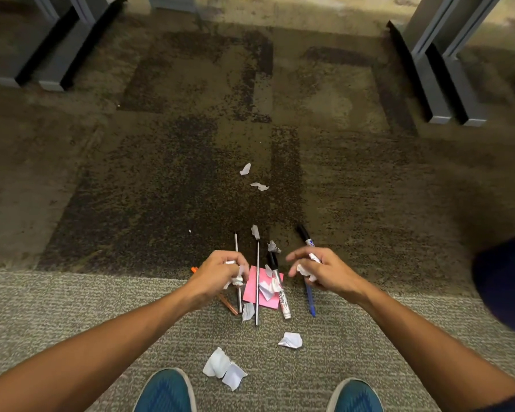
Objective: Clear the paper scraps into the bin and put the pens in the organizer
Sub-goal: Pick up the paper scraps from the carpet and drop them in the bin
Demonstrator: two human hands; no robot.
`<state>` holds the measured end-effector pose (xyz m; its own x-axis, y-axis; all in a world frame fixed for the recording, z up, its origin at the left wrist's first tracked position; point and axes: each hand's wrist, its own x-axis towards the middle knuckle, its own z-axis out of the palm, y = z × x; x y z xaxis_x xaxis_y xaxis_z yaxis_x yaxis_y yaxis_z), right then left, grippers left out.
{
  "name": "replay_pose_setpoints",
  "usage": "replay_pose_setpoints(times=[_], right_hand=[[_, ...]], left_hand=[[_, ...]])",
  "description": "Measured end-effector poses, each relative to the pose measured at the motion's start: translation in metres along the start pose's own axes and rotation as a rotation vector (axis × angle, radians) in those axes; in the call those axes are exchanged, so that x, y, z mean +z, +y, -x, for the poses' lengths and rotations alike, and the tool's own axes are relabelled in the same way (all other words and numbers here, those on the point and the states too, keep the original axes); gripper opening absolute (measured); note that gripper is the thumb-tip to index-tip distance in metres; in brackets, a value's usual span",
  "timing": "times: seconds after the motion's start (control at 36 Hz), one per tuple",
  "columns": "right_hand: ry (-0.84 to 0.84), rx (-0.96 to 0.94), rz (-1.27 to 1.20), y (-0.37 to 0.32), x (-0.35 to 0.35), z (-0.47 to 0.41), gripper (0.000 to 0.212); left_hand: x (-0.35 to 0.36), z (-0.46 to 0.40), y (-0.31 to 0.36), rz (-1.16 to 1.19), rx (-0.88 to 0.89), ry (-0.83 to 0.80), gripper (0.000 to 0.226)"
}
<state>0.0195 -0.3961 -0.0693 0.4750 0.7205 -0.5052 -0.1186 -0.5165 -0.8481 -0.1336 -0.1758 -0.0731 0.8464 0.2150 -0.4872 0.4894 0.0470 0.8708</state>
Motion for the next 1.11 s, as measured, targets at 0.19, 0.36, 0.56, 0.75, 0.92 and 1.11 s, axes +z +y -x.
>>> replay_pose_setpoints(times=[0.19,0.36,0.56,0.75,0.92,1.11], right_hand=[[0.043,-0.055,0.244,-0.003,0.011,0.007,0.022],[0.002,-0.125,0.516,-0.002,0.026,0.006,0.023],[0.027,-0.169,0.827,0.006,0.038,-0.001,0.043],[0.052,-0.228,1.103,0.016,0.05,-0.008,0.057],[0.112,-0.383,1.327,0.021,0.061,-0.009,0.056],[0.117,-0.447,1.402,0.027,0.066,-0.011,0.03]], left_hand=[[-0.004,0.008,-0.006,-0.074,-0.035,-0.007,0.021],[-0.005,0.015,-0.015,-0.237,-0.034,-0.129,0.018],[0.006,0.017,-0.031,-0.714,0.025,-0.079,0.021],[0.015,0.017,-0.05,-1.022,0.108,-0.133,0.035],[0.017,0.016,-0.057,-1.098,0.223,-0.093,0.029],[0.018,0.017,-0.063,-1.091,0.268,-0.1,0.027]])
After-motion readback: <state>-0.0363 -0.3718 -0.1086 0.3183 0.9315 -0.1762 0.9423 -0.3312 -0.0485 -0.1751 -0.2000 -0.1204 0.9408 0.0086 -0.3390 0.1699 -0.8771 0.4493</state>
